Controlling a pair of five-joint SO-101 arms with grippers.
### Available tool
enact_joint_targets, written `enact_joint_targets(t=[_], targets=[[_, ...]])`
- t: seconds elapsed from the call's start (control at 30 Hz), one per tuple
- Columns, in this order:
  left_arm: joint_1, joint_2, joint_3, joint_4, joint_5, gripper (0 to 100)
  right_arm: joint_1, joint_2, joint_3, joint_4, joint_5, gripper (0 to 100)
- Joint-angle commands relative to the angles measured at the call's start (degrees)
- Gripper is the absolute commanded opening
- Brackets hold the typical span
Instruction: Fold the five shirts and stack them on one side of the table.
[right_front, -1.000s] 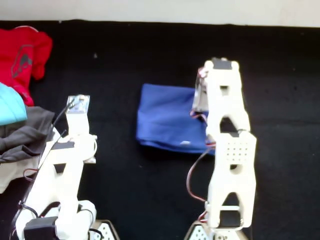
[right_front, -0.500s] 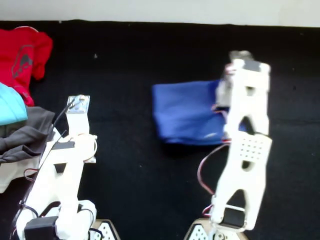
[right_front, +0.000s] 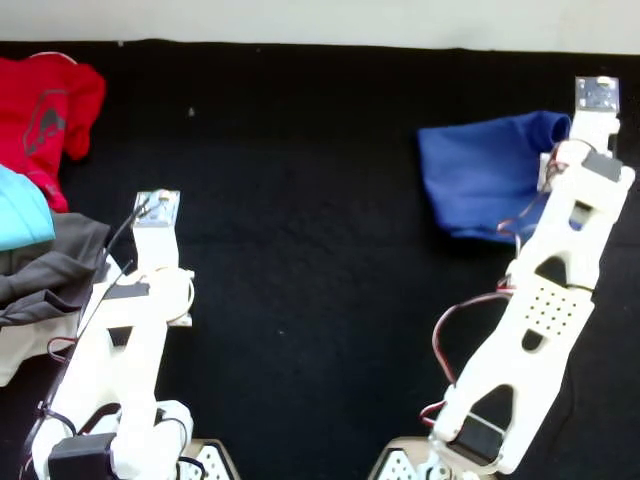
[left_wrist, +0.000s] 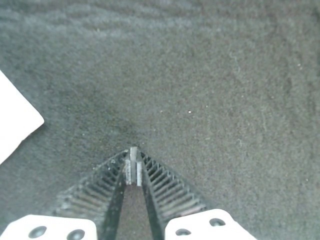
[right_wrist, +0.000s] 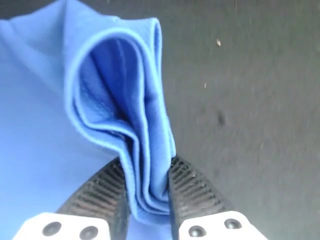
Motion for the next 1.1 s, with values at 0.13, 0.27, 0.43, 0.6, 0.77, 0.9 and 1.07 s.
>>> enact_joint_targets(t=[0.13, 0.27, 0.43, 0.6, 0.77, 0.9, 1.07], targets=[[-0.04, 0.22, -1.45, 0.18, 0.18, 1, 0.40, 0.75, -3.21, -2.42, 1.58, 13.6], [-0.04, 0.22, -1.45, 0.18, 0.18, 1, 0.40, -1.98, -3.30, 1.63, 1.49, 22.1], [-0.04, 0.22, -1.45, 0.18, 0.18, 1, 2.24, -6.90, -3.30, 1.63, -5.54, 19.8], [-0.04, 0.22, -1.45, 0.18, 0.18, 1, 2.95, -12.79, -3.30, 7.69, -11.60, 19.8], [-0.04, 0.22, -1.45, 0.18, 0.18, 1, 2.68, -21.23, -3.30, 17.01, -11.60, 19.8], [-0.04, 0.22, -1.45, 0.18, 0.18, 1, 1.63, -28.00, -3.30, 23.87, -11.69, 19.8], [-0.04, 0.22, -1.45, 0.18, 0.18, 1, -1.54, -35.65, -3.30, 32.92, -11.69, 19.8]])
